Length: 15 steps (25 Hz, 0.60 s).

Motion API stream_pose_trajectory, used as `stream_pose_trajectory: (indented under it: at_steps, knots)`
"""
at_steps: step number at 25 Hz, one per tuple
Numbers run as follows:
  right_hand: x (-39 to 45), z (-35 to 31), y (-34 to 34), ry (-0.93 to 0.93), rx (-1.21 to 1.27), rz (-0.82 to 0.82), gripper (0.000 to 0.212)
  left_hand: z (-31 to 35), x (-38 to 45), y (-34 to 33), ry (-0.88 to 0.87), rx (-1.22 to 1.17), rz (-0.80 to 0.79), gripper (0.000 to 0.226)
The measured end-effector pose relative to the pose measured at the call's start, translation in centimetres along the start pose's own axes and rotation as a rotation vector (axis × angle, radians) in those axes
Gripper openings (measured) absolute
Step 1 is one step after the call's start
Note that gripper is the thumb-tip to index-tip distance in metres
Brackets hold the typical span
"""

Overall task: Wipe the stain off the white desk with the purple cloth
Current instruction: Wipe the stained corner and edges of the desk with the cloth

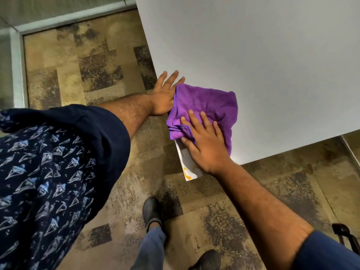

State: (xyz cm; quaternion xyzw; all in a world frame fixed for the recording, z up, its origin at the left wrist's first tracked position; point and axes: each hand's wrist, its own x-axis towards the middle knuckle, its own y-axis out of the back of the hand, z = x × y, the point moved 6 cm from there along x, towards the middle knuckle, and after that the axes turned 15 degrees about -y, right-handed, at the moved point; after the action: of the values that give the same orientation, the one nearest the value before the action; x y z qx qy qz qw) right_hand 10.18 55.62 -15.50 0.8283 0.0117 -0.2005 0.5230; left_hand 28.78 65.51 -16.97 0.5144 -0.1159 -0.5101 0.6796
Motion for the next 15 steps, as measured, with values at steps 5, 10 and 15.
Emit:
stream_pose_trajectory:
  at_steps: [5,10,15]
  knots:
    - [-2.5,0.1,-0.5,0.056,0.043,-0.037,0.060,-1.7,0.1,-0.2,-0.041,-0.094,0.069,0.075]
    - [-7.1,1.5,-1.3,0.038,0.063,-0.079,0.060,-2.7,0.2,0.5,-0.091,0.069,-0.015,0.077]
    - [-9.5,3.5,-0.8,0.016,-0.025,-0.049,0.072,-1.8,-0.3,1.1,-0.092,0.064,-0.013,0.077]
